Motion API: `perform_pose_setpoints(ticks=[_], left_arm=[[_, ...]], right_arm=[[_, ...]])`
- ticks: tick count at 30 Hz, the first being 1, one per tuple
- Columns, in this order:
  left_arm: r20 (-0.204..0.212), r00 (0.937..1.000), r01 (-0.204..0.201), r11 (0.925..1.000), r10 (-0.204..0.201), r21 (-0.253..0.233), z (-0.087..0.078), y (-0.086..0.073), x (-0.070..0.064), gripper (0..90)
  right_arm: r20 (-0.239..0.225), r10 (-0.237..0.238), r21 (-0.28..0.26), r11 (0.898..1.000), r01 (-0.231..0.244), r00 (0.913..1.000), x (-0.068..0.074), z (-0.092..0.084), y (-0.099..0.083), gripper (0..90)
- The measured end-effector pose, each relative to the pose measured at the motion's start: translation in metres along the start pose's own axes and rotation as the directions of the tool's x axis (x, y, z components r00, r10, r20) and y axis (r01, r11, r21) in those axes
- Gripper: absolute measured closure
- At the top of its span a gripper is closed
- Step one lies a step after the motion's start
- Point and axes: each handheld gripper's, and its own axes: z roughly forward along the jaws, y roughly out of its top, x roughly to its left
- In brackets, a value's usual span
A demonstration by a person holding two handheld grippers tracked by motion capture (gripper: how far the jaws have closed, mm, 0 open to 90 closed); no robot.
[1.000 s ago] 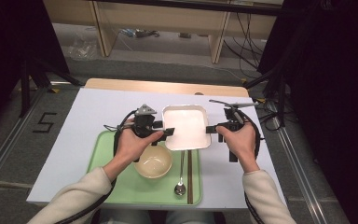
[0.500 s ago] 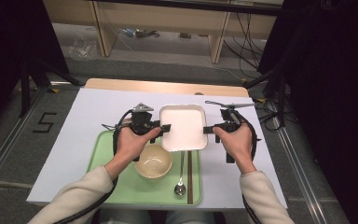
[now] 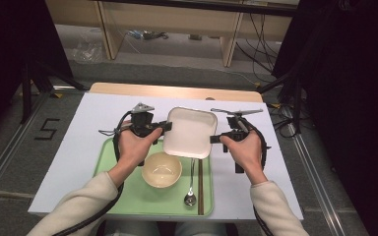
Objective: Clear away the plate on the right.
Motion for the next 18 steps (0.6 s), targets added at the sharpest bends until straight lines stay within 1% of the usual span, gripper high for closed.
perform_pose_setpoints(ticks=[1,2,3,4,5,6,7,8,9,10,11,12,13,15,16,17,18], left_arm=[[-0.002,1.0000,0.003,1.0000,-0.003,0.005,0.000,0.000,0.000,83.2],[-0.004,1.0000,0.001,1.0000,-0.001,0.008,-0.001,0.001,0.000,83.4],[-0.003,1.0000,-0.006,0.9999,0.006,0.010,-0.001,0.001,0.002,83.5],[0.001,1.0000,0.008,0.9999,-0.008,0.012,-0.002,0.001,0.002,83.5],[0.006,0.9999,0.009,0.9997,-0.009,0.021,-0.003,0.002,0.004,83.6],[0.007,0.9998,0.018,0.9997,-0.018,0.020,-0.003,0.002,0.005,83.6],[0.011,0.9998,0.016,0.9996,-0.016,0.021,-0.004,0.002,0.006,83.7],[0.010,0.9998,0.019,0.9995,-0.020,0.024,-0.005,0.003,0.007,83.7],[0.011,0.9997,0.024,0.9993,-0.024,0.028,-0.007,0.004,0.009,83.7],[0.004,0.9997,0.023,0.9995,-0.023,0.024,-0.007,0.004,0.011,83.8],[-0.003,0.9998,0.021,0.9994,-0.021,0.026,-0.009,0.005,0.012,83.8],[-0.009,0.9997,0.022,0.9995,-0.022,0.023,-0.009,0.005,0.014,83.8],[-0.015,0.9996,0.026,0.9993,-0.025,0.026,-0.010,0.005,0.016,83.8],[-0.023,0.9992,0.034,0.9992,-0.033,0.023,-0.013,0.005,0.019,83.8],[-0.026,0.9990,0.036,0.9991,-0.035,0.023,-0.014,0.005,0.021,83.8],[-0.028,0.9988,0.040,0.9990,-0.039,0.019,-0.015,0.005,0.023,83.8],[-0.032,0.9986,0.042,0.9988,-0.042,0.023,-0.016,0.005,0.024,83.8]], right_arm=[[-0.006,0.002,0.003,1.000,-0.002,1.0000,0.000,0.000,0.000,89.4],[-0.003,0.022,0.016,1.000,-0.022,0.9997,0.002,-0.001,0.000,89.2],[-0.013,-0.030,0.009,0.999,0.030,0.9995,-0.002,0.000,0.000,88.7],[-0.020,-0.021,0.002,1.000,0.021,0.9996,-0.001,0.000,0.000,86.4],[-0.021,-0.023,0.017,1.000,0.023,0.9995,-0.001,0.000,0.000,82.2],[-0.006,-0.030,0.021,0.999,0.030,0.9995,0.002,0.000,0.000,79.8],[0.002,-0.026,0.012,1.000,0.026,0.9997,0.003,0.000,0.000,77.2],[0.005,-0.037,0.003,0.999,0.037,0.9993,0.003,0.000,0.000,74.2],[0.009,-0.030,0.004,1.000,0.030,0.9995,0.005,-0.001,0.000,71.8],[0.005,-0.061,-0.018,0.998,0.061,0.9981,0.004,-0.001,0.001,67.7],[0.024,-0.066,-0.036,0.997,0.066,0.9975,0.006,-0.003,0.001,64.3],[0.016,-0.077,-0.046,0.996,0.078,0.9969,0.006,-0.003,0.002,62.9],[0.005,-0.079,-0.057,0.995,0.079,0.9969,0.007,-0.004,0.003,60.9],[0.010,-0.072,-0.077,0.994,0.073,0.9974,0.009,-0.008,0.004,58.9],[0.000,-0.053,-0.083,0.995,0.053,0.9986,0.011,-0.009,0.004,58.0],[0.002,-0.055,-0.087,0.995,0.055,0.9985,0.011,-0.011,0.004,57.0],[-0.004,-0.067,-0.102,0.993,0.066,0.9978,0.011,-0.011,0.005,56.2]])
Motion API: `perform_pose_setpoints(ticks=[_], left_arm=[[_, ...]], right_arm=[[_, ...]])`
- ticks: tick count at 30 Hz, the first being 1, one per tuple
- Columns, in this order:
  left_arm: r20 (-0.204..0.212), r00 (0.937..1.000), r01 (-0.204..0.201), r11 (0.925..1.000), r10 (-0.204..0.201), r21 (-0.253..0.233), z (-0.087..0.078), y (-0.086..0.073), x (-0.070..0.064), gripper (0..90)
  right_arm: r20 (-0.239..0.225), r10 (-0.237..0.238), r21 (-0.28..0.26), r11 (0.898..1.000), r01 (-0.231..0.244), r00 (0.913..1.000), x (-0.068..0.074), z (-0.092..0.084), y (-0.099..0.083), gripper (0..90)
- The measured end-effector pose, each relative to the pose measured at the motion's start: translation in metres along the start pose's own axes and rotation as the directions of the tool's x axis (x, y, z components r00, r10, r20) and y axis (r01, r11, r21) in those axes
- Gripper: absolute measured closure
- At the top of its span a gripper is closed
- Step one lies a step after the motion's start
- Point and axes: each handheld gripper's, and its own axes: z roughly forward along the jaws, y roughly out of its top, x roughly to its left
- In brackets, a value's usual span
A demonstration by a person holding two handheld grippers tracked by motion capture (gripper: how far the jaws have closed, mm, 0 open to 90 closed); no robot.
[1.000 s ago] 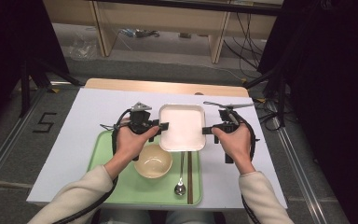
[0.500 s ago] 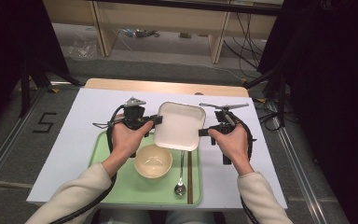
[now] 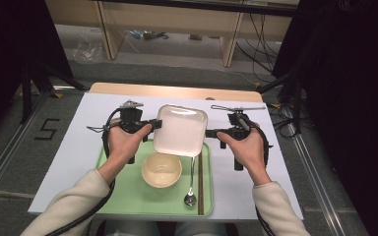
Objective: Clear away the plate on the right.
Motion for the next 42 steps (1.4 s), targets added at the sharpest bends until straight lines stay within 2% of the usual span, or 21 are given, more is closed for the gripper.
perform_pose_setpoints(ticks=[2,3,4,8,11,13,14,16,17,18,23,25,26,31,32,33,35,36,38,41,42], left_arm=[[-0.006,1.0000,0.002,1.0000,-0.002,0.004,-0.002,0.000,0.003,83.8],[-0.004,1.0000,0.009,1.0000,-0.009,0.003,-0.002,-0.001,0.004,83.8],[-0.005,1.0000,0.008,0.9999,-0.008,0.009,-0.003,-0.001,0.005,83.9],[-0.006,0.9998,0.019,0.9998,-0.019,0.008,-0.006,-0.001,0.007,83.9],[-0.006,0.9997,0.025,0.9996,-0.025,0.009,-0.008,-0.002,0.010,83.9],[-0.012,0.9994,0.032,0.9994,-0.032,0.011,-0.009,-0.002,0.012,83.9],[-0.014,0.9994,0.031,0.9994,-0.031,0.012,-0.010,-0.002,0.013,83.9],[-0.013,0.9993,0.036,0.9992,-0.036,0.015,-0.011,-0.002,0.014,83.9],[-0.012,0.9992,0.038,0.9992,-0.038,0.014,-0.012,-0.002,0.015,83.9],[-0.012,0.9992,0.038,0.9992,-0.038,0.014,-0.013,-0.002,0.015,83.9],[-0.014,0.9990,0.042,0.9990,-0.042,0.017,-0.016,-0.002,0.016,83.9],[-0.014,0.9993,0.036,0.9992,-0.036,0.017,-0.018,-0.001,0.017,83.9],[-0.015,0.9990,0.042,0.9990,-0.042,0.016,-0.019,-0.001,0.017,83.9],[-0.016,0.9987,0.049,0.9986,-0.049,0.019,-0.023,0.000,0.020,83.9],[-0.017,0.9986,0.051,0.9985,-0.051,0.020,-0.024,0.000,0.020,83.9],[-0.016,0.9987,0.049,0.9986,-0.048,0.020,-0.025,0.000,0.021,83.9],[-0.017,0.9982,0.058,0.9981,-0.058,0.019,-0.027,0.000,0.022,83.9],[-0.019,0.9983,0.056,0.9983,-0.055,0.019,-0.028,0.000,0.023,83.9],[-0.018,0.9977,0.066,0.9976,-0.066,0.021,-0.031,0.000,0.025,83.9],[-0.019,0.9975,0.068,0.9973,-0.068,0.027,-0.034,-0.001,0.029,84.0],[-0.019,0.9972,0.073,0.9969,-0.073,0.028,-0.035,-0.001,0.030,83.9]], right_arm=[[0.004,0.032,0.002,0.999,-0.032,0.9995,0.002,-0.002,0.001,55.5],[0.002,0.012,-0.017,1.000,-0.012,0.9999,0.000,-0.002,0.001,55.2],[0.019,0.013,-0.008,1.000,-0.013,0.9997,-0.001,-0.004,0.001,54.9],[0.014,0.016,-0.036,0.999,-0.015,0.9998,-0.007,-0.007,0.003,54.4],[0.014,0.056,-0.040,0.998,-0.055,0.9984,-0.010,-0.010,0.004,54.4],[0.021,0.037,-0.055,0.998,-0.036,0.9991,-0.014,-0.011,0.005,54.4],[0.028,0.061,-0.057,0.997,-0.060,0.9977,-0.016,-0.013,0.005,54.4],[0.034,0.048,-0.064,0.997,-0.046,0.9983,-0.020,-0.013,0.006,54.5],[0.030,0.089,-0.057,0.995,-0.087,0.9956,-0.020,-0.014,0.006,54.4],[0.034,0.052,-0.080,0.996,-0.049,0.9980,-0.024,-0.014,0.006,54.5],[0.068,0.121,-0.068,0.991,-0.117,0.9903,-0.033,-0.012,0.005,54.6],[0.076,0.123,-0.069,0.991,-0.118,0.9895,-0.038,-0.012,0.004,54.6],[0.075,0.100,-0.076,0.993,-0.094,0.9922,-0.041,-0.012,0.004,54.6],[0.090,0.149,-0.072,0.987,-0.143,0.9848,-0.043,-0.012,0.004,54.5],[0.116,0.143,-0.064,0.989,-0.137,0.9828,-0.044,-0.012,0.004,54.5],[0.092,0.145,-0.072,0.988,-0.139,0.9851,-0.046,-0.012,0.004,54.5],[0.103,0.112,-0.080,0.991,-0.104,0.9884,-0.050,-0.011,0.004,54.5],[0.102,0.158,-0.074,0.986,-0.151,0.9822,-0.048,-0.011,0.003,54.5],[0.111,0.142,-0.077,0.988,-0.134,0.9837,-0.051,-0.011,0.004,54.5],[0.113,0.165,-0.076,0.985,-0.157,0.9799,-0.051,-0.013,0.004,54.5],[0.114,0.144,-0.087,0.987,-0.134,0.9831,-0.054,-0.013,0.003,54.5]])
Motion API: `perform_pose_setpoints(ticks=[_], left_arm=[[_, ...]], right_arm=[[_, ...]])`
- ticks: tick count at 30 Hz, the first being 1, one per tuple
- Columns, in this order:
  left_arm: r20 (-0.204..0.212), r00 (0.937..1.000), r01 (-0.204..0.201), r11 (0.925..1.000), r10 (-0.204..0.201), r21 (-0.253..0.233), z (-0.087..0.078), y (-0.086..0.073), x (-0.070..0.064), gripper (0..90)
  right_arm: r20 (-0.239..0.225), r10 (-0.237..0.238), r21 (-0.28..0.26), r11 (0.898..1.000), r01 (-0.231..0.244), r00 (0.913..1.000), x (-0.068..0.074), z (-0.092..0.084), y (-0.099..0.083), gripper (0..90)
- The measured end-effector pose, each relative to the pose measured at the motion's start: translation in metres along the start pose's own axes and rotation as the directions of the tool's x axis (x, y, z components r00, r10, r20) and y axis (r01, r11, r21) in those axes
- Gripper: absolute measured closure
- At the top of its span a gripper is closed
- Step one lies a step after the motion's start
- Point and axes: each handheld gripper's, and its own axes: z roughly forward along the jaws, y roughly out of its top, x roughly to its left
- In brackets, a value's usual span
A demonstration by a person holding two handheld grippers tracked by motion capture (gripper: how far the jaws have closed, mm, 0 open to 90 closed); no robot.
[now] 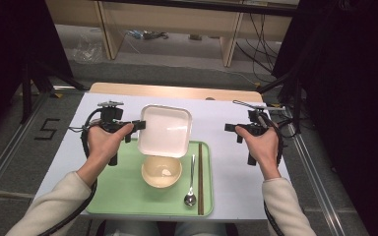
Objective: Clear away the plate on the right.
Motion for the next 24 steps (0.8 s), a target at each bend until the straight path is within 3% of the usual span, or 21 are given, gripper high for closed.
perform_pose_setpoints(ticks=[2,3,4,7,8,12,16,19,21,22,23,24], left_arm=[[-0.002,1.0000,0.008,1.0000,-0.008,-0.002,-0.003,-0.001,0.002,83.9],[-0.002,0.9999,0.010,0.9999,-0.010,-0.003,-0.004,-0.001,0.003,84.0],[0.000,1.0000,0.010,0.9999,-0.010,-0.004,-0.005,-0.001,0.004,84.0],[-0.006,0.9999,0.015,0.9999,-0.015,-0.004,-0.009,-0.001,0.006,84.0],[-0.006,0.9999,0.015,0.9999,-0.015,-0.001,-0.010,-0.002,0.007,84.0],[-0.007,0.9998,0.020,0.9998,-0.020,0.001,-0.016,-0.002,0.011,84.0],[-0.014,0.9994,0.031,0.9995,-0.031,0.000,-0.022,-0.003,0.016,84.0],[-0.016,0.9991,0.039,0.9992,-0.039,0.000,-0.026,-0.004,0.020,84.0],[-0.019,0.9990,0.040,0.9992,-0.040,0.002,-0.029,-0.006,0.023,84.0],[-0.021,0.9989,0.042,0.9991,-0.042,0.003,-0.031,-0.006,0.025,84.0],[-0.022,0.9988,0.045,0.9990,-0.045,0.004,-0.031,-0.007,0.026,84.0],[-0.024,0.9985,0.049,0.9988,-0.048,0.006,-0.033,-0.007,0.028,84.1]], right_arm=[[-0.001,0.028,0.015,0.999,-0.028,0.9996,0.001,0.000,0.000,54.5],[0.003,0.020,0.015,1.000,-0.020,0.9998,0.000,0.000,0.000,54.5],[0.003,-0.045,-0.011,0.999,0.045,0.9990,-0.005,0.002,0.001,54.5],[-0.012,-0.007,-0.005,1.000,0.007,0.9999,-0.004,0.002,0.000,54.4],[0.002,0.018,0.012,1.000,-0.018,0.9998,-0.003,0.001,0.000,54.4],[0.003,0.038,0.019,0.999,-0.038,0.9993,-0.002,0.001,0.000,54.4],[0.002,0.011,0.008,1.000,-0.011,0.9999,-0.006,0.001,-0.001,54.3],[0.001,0.047,0.024,0.999,-0.047,0.9989,-0.004,0.001,0.000,54.3],[0.004,0.031,0.018,0.999,-0.031,0.9995,-0.005,0.001,0.000,54.3],[-0.007,-0.019,0.002,1.000,0.019,0.9998,-0.009,0.003,0.000,54.3],[-0.008,-0.040,-0.011,0.999,0.040,0.9992,-0.010,0.004,0.000,54.3],[-0.005,-0.030,-0.008,1.000,0.030,0.9995,-0.010,0.004,0.000,54.3]])
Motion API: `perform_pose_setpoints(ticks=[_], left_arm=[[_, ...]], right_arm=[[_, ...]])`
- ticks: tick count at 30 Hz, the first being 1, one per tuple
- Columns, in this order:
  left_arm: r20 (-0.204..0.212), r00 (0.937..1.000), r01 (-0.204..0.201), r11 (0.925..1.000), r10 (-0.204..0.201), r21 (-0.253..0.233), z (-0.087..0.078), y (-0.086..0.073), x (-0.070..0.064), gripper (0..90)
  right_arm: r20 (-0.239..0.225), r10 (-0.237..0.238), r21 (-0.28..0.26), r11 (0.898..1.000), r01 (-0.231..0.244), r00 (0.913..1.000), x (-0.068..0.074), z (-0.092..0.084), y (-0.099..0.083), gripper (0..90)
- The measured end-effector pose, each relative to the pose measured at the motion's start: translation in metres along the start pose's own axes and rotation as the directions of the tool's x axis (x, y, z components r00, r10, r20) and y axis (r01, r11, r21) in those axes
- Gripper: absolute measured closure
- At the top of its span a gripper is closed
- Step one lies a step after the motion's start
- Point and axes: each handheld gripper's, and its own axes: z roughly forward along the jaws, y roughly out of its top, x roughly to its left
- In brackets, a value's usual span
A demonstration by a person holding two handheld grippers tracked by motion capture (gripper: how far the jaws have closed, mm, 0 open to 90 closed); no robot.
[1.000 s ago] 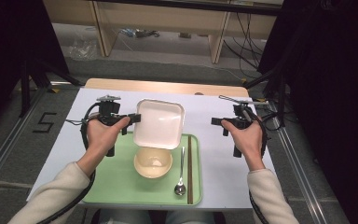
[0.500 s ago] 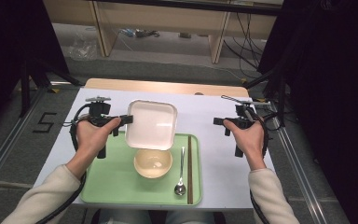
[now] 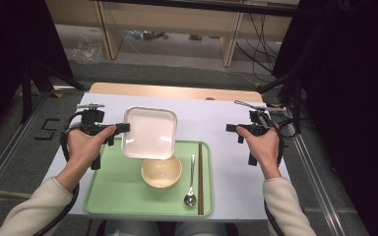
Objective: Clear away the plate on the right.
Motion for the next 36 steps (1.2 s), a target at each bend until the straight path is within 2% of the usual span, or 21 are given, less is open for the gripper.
perform_pose_setpoints(ticks=[1,2,5,7,8,10,11,13,15,16,17,18,20,23,24,26,29,30,32,34,36], left_arm=[[0.001,1.0000,0.002,1.0000,-0.002,0.002,-0.001,0.000,0.001,84.1],[0.002,1.0000,0.007,1.0000,-0.007,0.004,-0.003,-0.001,0.004,84.1],[-0.002,0.9998,0.020,0.9998,-0.020,0.006,-0.007,-0.002,0.009,84.0],[-0.006,0.9996,0.026,0.9996,-0.026,0.008,-0.011,-0.004,0.012,84.1],[-0.009,0.9995,0.029,0.9995,-0.029,0.010,-0.013,-0.004,0.014,84.1],[-0.014,0.9994,0.033,0.9994,-0.033,0.011,-0.017,-0.005,0.018,84.1],[-0.015,0.9993,0.035,0.9993,-0.034,0.016,-0.019,-0.005,0.020,84.1],[-0.022,0.9989,0.041,0.9991,-0.041,0.012,-0.024,-0.006,0.025,84.1],[-0.033,0.9984,0.046,0.9989,-0.045,0.012,-0.028,-0.007,0.030,84.1],[-0.035,0.9981,0.052,0.9986,-0.051,0.012,-0.030,-0.008,0.032,84.1],[-0.037,0.9979,0.055,0.9984,-0.054,0.013,-0.031,-0.009,0.034,84.1],[-0.037,0.9978,0.055,0.9984,-0.055,0.014,-0.032,-0.009,0.036,84.1],[-0.044,0.9974,0.059,0.9981,-0.058,0.021,-0.035,-0.011,0.040,84.1],[-0.045,0.9971,0.062,0.9976,-0.061,0.031,-0.038,-0.013,0.047,84.1],[-0.048,0.9970,0.062,0.9976,-0.060,0.032,-0.039,-0.014,0.049,84.1],[-0.055,0.9964,0.067,0.9970,-0.065,0.038,-0.041,-0.015,0.052,84.1],[-0.061,0.9957,0.073,0.9961,-0.070,0.050,-0.044,-0.017,0.058,84.1],[-0.063,0.9957,0.071,0.9961,-0.068,0.052,-0.044,-0.018,0.059,84.1],[-0.069,0.9953,0.072,0.9956,-0.068,0.059,-0.046,-0.019,0.061,84.1],[-0.078,0.9950,0.069,0.9948,-0.063,0.075,-0.047,-0.021,0.064,84.1],[-0.088,0.9940,0.072,0.9942,-0.065,0.080,-0.047,-0.023,0.066,84.1]], right_arm=[[0.000,-0.005,-0.002,1.000,0.005,1.0000,0.000,0.000,0.000,54.3],[0.003,0.030,0.018,0.999,-0.030,0.9996,0.002,-0.001,0.000,54.3],[0.002,0.043,0.020,0.999,-0.043,0.9991,0.002,-0.002,0.000,54.3],[0.003,0.037,0.021,0.999,-0.037,0.9993,0.001,-0.002,0.000,54.3],[0.005,-0.018,-0.002,1.000,0.018,0.9998,-0.003,0.000,-0.001,54.3],[0.030,0.009,0.006,1.000,-0.009,0.9995,-0.002,0.000,0.000,54.3],[0.043,0.048,0.012,0.999,-0.049,0.9979,0.002,0.000,-0.001,54.3],[0.017,0.085,0.034,0.996,-0.085,0.9963,0.003,-0.002,0.000,54.3],[0.044,0.068,0.032,0.997,-0.069,0.9967,0.003,-0.002,0.000,54.3],[0.041,0.066,0.023,0.997,-0.067,0.9970,0.003,-0.002,0.000,54.3],[0.013,0.055,0.019,0.998,-0.055,0.9984,0.002,-0.002,-0.001,54.3],[0.017,0.071,0.029,0.997,-0.072,0.9973,0.003,-0.002,0.000,54.3],[0.011,0.055,0.020,0.998,-0.056,0.9984,0.002,-0.002,-0.001,54.3],[0.013,0.058,0.021,0.998,-0.059,0.9982,0.003,-0.003,0.000,54.2],[0.015,0.083,0.027,0.996,-0.084,0.9964,0.005,-0.003,0.000,54.2],[0.012,0.074,0.024,0.997,-0.075,0.9972,0.004,-0.003,0.000,54.1],[0.017,0.022,0.011,1.000,-0.022,0.9996,0.001,-0.002,0.000,54.1],[0.016,0.032,0.014,0.999,-0.032,0.9994,0.002,-0.002,-0.001,54.1],[0.010,-0.013,-0.015,1.000,0.013,0.9999,-0.001,0.000,-0.001,54.1],[0.019,0.026,0.012,1.000,-0.026,0.9995,0.001,-0.002,0.000,54.1],[0.020,0.023,0.011,1.000,-0.023,0.9995,0.001,-0.002,0.000,54.1]])
